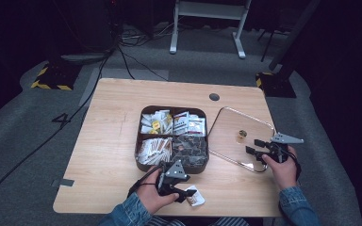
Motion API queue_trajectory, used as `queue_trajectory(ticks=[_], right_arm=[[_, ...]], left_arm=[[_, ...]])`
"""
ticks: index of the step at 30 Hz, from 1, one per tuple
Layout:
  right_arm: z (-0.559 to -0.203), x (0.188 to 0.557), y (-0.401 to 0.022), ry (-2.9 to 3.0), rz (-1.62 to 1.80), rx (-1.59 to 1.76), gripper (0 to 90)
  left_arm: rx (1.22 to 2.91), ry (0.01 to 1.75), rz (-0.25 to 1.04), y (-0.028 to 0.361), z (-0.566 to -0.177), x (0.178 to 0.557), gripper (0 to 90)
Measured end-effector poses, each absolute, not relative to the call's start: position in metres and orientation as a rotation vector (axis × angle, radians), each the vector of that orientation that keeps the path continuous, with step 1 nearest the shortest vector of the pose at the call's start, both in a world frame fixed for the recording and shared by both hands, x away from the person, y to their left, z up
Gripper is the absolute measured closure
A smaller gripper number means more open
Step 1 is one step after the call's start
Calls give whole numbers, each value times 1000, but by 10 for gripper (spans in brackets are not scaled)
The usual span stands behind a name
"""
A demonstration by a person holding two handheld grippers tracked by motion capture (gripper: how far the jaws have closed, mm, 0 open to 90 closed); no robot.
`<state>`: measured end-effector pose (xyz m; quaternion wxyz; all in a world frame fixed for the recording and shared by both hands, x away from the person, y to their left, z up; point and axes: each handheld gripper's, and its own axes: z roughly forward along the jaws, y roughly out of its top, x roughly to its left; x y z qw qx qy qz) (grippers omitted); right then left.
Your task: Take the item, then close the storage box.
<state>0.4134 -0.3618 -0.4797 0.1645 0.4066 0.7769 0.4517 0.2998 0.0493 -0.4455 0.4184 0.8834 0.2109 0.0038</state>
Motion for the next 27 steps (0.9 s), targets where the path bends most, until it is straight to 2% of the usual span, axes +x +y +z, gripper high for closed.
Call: queue_trajectory(ticks=[13,22,27], right_arm=[[-478,412,-361,2199,1280,1163,390],[-478,415,-359,2173,1180,1179,339],[-477,422,-356,2156,1188,1192,320]], left_arm=[[2109,586,193,75,-414,299,396],[2108,618,229,87,-418,299,390],[2088,658,315,100,-415,296,375]])
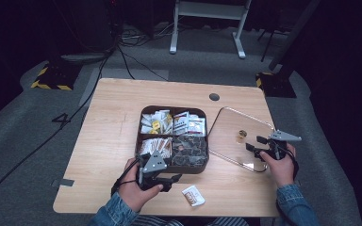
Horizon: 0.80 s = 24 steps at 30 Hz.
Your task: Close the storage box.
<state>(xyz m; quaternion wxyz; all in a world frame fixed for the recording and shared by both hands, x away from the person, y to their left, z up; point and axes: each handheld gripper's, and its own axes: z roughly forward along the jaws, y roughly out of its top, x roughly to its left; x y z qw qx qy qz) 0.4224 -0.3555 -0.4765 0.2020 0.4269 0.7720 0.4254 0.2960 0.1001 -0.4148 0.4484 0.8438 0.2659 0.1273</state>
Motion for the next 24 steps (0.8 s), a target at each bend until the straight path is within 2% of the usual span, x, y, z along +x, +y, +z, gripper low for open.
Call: queue_trajectory(ticks=[3,15,22,24], right_arm=[[-476,430,-350,2163,1183,1199,320],[-482,460,-337,2197,1076,1229,322],[-487,471,-333,2217,1028,1220,391],[-488,473,-332,2229,1029,1228,439]], left_arm=[[2091,708,417,111,-414,293,362],[2069,932,488,160,-422,288,305],[2102,1050,458,183,-439,291,270],[2104,1073,449,189,-442,292,266]])
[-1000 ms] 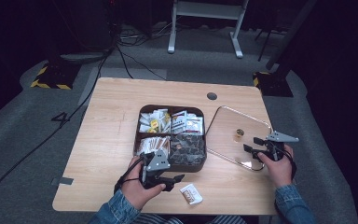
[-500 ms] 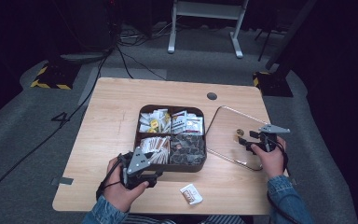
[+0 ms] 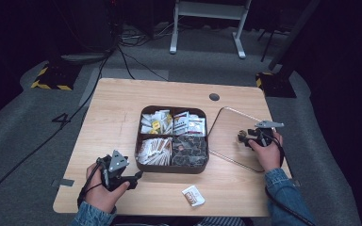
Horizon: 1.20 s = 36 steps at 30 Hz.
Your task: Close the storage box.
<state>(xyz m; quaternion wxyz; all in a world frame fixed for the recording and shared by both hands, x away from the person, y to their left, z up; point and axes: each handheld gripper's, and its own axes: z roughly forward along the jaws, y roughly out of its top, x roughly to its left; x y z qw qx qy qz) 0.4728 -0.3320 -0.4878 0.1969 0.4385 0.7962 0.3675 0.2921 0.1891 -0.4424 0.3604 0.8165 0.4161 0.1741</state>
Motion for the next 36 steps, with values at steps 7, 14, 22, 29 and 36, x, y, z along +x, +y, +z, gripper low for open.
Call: queue_trajectory(ticks=[7,14,22,29,36], right_arm=[[-492,477,-329,2243,1019,1232,472],[-497,477,-328,2233,1045,1228,512],[-498,477,-328,2221,1042,1233,584],[-498,478,-330,2222,1071,1241,589],[-498,477,-331,2220,1069,1241,590]], left_arm=[[2150,1189,459,215,-462,300,251],[2136,1223,471,229,-478,309,248],[2139,1269,482,241,-494,315,243],[2114,1267,475,244,-500,318,231],[2065,1267,478,247,-505,319,194]])
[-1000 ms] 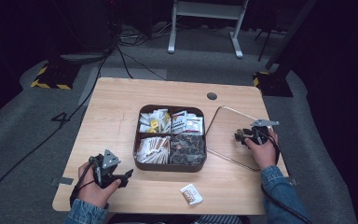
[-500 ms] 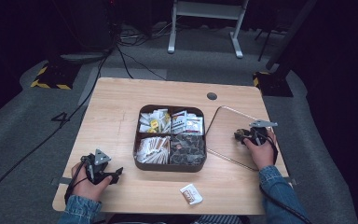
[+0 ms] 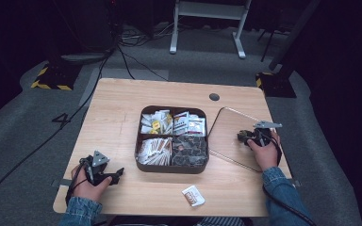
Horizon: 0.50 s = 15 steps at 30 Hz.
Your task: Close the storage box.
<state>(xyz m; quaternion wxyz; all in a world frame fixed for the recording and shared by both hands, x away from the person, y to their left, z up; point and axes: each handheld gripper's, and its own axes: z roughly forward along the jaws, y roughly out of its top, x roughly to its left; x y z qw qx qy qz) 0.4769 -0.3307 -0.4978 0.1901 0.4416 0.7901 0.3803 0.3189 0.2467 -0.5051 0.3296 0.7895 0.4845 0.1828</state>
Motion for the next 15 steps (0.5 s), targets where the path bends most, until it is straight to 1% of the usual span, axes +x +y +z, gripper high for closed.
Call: queue_trajectory(ticks=[5,15], right_arm=[[-496,475,-332,2211,1076,1247,590],[-481,469,-337,2180,1142,1242,590]], left_arm=[[2062,1270,478,247,-505,319,192],[2068,1270,478,247,-505,320,190]])
